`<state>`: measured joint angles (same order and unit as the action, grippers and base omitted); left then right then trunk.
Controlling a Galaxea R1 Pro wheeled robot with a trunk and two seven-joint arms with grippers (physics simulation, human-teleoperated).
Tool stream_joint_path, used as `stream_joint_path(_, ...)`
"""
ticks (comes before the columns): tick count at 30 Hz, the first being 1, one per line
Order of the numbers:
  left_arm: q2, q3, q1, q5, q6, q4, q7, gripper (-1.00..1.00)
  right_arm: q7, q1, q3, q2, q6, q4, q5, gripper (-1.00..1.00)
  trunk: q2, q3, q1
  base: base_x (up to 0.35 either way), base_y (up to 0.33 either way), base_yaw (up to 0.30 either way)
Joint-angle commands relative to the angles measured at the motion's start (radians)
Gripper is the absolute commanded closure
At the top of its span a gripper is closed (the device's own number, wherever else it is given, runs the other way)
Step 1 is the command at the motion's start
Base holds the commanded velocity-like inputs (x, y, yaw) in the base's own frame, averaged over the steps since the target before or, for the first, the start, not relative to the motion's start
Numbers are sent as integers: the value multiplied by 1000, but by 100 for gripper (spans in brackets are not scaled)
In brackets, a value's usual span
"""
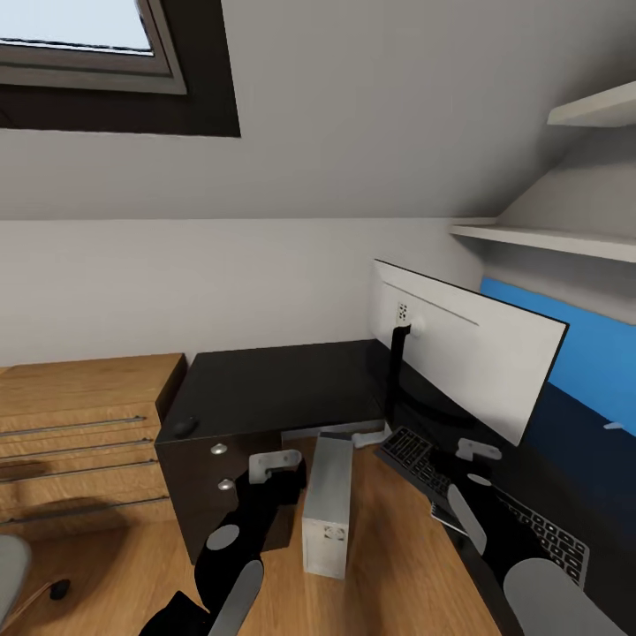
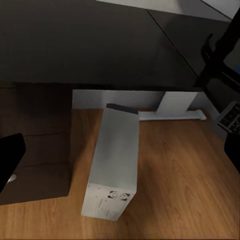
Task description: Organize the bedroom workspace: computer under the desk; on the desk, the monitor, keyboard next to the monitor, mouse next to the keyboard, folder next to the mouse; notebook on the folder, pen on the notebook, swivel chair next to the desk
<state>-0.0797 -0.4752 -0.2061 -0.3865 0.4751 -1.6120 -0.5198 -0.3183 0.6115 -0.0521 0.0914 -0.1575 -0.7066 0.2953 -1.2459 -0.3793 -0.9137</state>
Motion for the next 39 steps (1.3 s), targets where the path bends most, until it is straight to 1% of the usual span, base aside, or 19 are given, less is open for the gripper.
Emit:
stream_joint_path(1,0,-2,-1,-12,2,-1,-11,-100,-8,1,1,1,-10,-5,5,-100,-8,-4,-4,0,0,0)
stream_joint_path(7,0,-3,-1,-16,2,0,-14,-100,-8,1,18,1,-17,-11,5,-100,-50,-23,-27,0,0,0)
stream_joint_path(15,0,-3,-1,-17,3,0,-14,-100,-6,1,20,-1,-15,-18,5,-100,-106,-48,-58,0,0,0)
stream_joint_path(21,0,-2,-1,-17,3,0,-14,-100,-5,1,27,-1,-15,-55,7,-100,-148,-67,-81,0,0,0)
stream_joint_path(23,0,-2,-1,-17,3,0,-14,-100,-6,1,27,-1,-16,-57,11,-100,-162,-73,-88,0,0,0)
stream_joint_path(29,1,-2,-1,-17,3,1,-14,-100,-8,1,26,0,-23,-57,48,-100,-204,-92,-111,0,0,0)
stream_joint_path(33,1,-2,-1,-17,3,2,-15,-100,-7,1,26,0,-47,-57,55,-100,-232,-105,-127,0,0,0)
stream_joint_path(39,1,-2,-1,-17,3,3,-14,-100,-8,1,28,1,-59,-57,57,-100,-274,-124,-150,0,0,0)
